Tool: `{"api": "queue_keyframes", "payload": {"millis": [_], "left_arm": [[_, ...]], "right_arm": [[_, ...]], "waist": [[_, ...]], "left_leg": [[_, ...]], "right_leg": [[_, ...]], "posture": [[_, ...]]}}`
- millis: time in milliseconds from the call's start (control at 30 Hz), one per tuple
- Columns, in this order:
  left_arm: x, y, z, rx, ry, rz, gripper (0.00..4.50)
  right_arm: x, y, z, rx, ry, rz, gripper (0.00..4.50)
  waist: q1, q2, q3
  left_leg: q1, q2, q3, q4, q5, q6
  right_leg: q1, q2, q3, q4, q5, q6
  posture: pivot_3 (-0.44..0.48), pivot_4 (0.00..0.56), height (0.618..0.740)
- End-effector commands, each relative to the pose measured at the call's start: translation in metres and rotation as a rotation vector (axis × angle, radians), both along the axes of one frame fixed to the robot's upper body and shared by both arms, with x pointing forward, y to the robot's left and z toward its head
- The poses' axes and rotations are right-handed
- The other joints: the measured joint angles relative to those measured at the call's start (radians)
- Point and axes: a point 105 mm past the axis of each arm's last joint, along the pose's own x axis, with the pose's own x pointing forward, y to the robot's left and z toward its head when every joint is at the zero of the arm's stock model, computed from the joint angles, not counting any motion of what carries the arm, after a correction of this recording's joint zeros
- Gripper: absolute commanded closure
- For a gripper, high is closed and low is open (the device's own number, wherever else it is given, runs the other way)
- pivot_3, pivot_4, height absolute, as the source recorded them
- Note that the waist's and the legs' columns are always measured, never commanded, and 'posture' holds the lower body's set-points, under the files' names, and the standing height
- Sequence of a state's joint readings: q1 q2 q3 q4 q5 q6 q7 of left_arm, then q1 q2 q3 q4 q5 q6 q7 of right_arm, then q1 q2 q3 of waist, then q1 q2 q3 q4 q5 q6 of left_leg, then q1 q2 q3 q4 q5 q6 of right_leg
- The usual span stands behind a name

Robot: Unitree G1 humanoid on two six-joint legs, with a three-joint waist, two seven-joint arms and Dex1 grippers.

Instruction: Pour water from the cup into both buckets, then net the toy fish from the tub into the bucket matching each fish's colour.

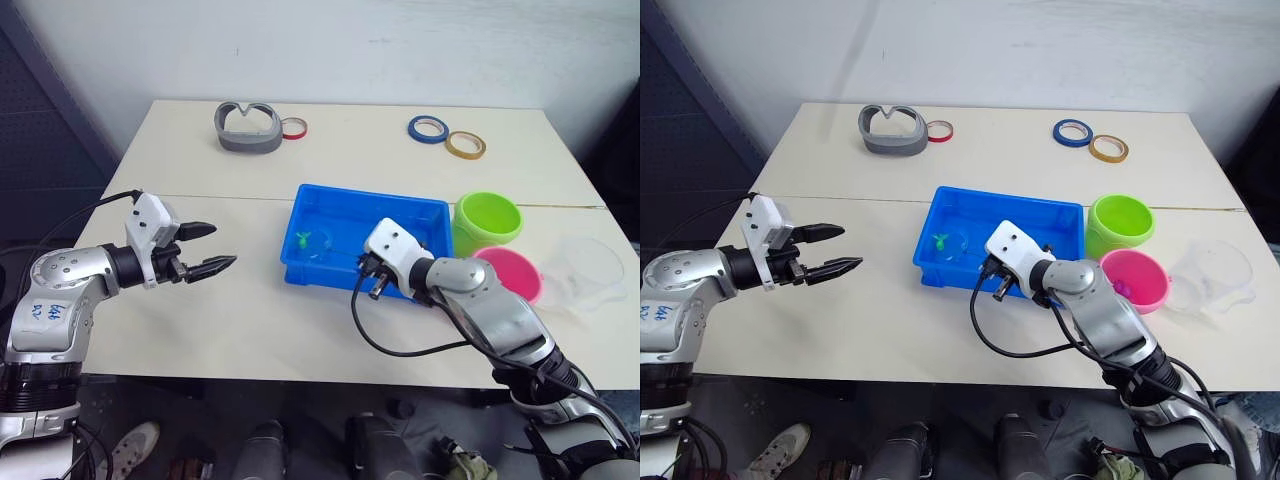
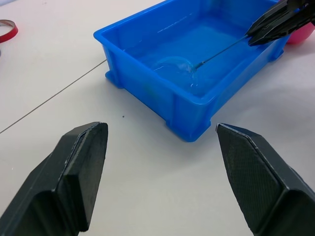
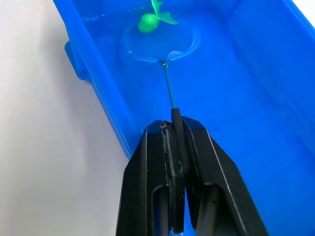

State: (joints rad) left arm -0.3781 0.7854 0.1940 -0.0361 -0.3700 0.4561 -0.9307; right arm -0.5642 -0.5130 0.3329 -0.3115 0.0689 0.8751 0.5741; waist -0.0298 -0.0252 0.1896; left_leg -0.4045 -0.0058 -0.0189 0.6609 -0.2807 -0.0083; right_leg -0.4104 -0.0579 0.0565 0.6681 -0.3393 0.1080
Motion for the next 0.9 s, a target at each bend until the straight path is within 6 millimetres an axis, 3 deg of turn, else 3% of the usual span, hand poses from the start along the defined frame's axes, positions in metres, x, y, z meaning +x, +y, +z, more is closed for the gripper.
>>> {"api": "queue_keyframes", "payload": {"millis": [33,167,300,633,900], "left_arm": [[-0.004,-0.002,0.016,-0.004,-0.063,-0.018,0.66],[-0.003,-0.003,0.017,-0.007,-0.063,-0.022,0.66],[-0.003,-0.003,0.017,-0.010,-0.066,-0.025,0.66],[-0.001,-0.010,0.036,-0.080,-0.114,-0.063,0.66],[0.002,-0.015,0.038,-0.088,-0.123,-0.091,0.66]], "right_arm": [[-0.004,0.007,-0.002,0.051,0.040,0.006,4.50],[-0.005,0.013,0.011,0.195,0.075,0.002,4.50],[-0.006,0.010,0.016,0.232,0.093,-0.003,4.50],[-0.011,-0.022,0.020,0.259,0.110,-0.052,4.50],[-0.013,-0.041,0.035,0.296,0.067,-0.073,4.50]], "waist": [[-0.001,0.000,0.000],[-0.003,0.000,0.000],[-0.002,0.000,0.000],[0.001,0.000,0.000],[0.000,0.000,0.000]], "left_leg": [[0.000,0.000,0.000,0.000,0.000,0.000],[0.000,0.000,0.000,-0.001,0.000,0.000],[0.000,0.000,0.000,-0.002,0.000,0.000],[0.000,0.000,0.000,-0.006,0.000,0.000],[0.000,0.000,0.001,-0.009,0.000,0.000]], "right_leg": [[0.000,0.000,0.000,0.000,0.000,0.000],[-0.001,0.000,0.000,0.000,0.000,0.000],[-0.001,0.000,0.000,-0.001,0.000,0.000],[-0.001,0.000,0.000,-0.005,0.000,0.000],[-0.002,0.000,0.000,-0.006,0.000,0.000]], "posture": [[0.000,0.150,0.740],[0.000,0.150,0.740],[0.000,0.150,0.740],[0.000,0.150,0.740],[0.000,0.150,0.740]]}}
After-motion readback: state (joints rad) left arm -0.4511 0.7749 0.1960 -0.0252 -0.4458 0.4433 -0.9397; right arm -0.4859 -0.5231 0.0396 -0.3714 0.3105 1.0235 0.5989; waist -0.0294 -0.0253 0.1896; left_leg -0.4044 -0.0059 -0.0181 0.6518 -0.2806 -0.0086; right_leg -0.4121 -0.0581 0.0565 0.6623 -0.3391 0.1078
